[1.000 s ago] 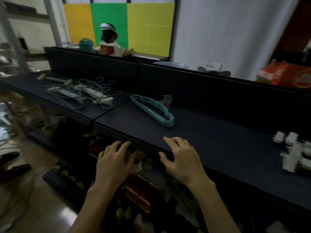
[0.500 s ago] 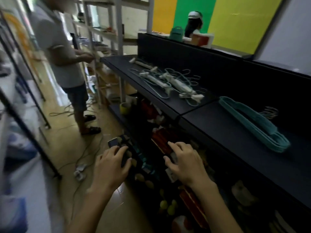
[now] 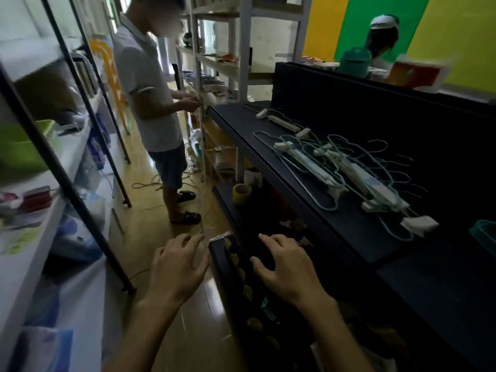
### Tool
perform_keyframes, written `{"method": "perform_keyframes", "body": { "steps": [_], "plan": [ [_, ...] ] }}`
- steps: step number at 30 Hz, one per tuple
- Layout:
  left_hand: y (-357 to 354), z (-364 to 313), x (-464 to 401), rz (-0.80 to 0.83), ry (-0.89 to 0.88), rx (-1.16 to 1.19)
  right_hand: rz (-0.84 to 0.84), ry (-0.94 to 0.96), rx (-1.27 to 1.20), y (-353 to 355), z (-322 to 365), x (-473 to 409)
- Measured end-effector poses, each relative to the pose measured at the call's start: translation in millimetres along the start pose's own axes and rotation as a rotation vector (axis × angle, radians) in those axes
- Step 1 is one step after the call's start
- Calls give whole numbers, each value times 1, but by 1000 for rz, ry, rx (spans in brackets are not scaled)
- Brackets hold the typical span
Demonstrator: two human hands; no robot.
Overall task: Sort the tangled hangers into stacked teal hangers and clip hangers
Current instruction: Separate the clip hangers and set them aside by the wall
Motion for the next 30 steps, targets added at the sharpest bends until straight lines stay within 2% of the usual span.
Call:
{"method": "perform_keyframes", "body": {
  "steps": [5, 10, 16, 23, 30],
  "plan": [
    [-17, 25, -34, 45, 38, -22, 65, 40, -4, -24, 5, -54],
    [-22, 58, -82, 24, 72, -30, 58, 54, 29, -36, 9, -110],
    [-53, 86, -158, 86, -1, 36, 80, -8, 54, -65, 17, -176],
    [-55, 63, -295, 79, -272, 46, -167, -153, 30, -3, 22, -259],
    [-61, -21, -367, 74, -569, 160, -433, -335, 71, 76, -8, -256]
  ]
}}
Point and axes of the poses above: each hand's wrist, its own x-axis away from the middle knuckle, its own y-axis out of the back of the hand, z = x × y, the point moved 8 cm from there along -x, towards the middle knuckle, and after that the axes turned 1 degree about -z, right-handed, at the moved point
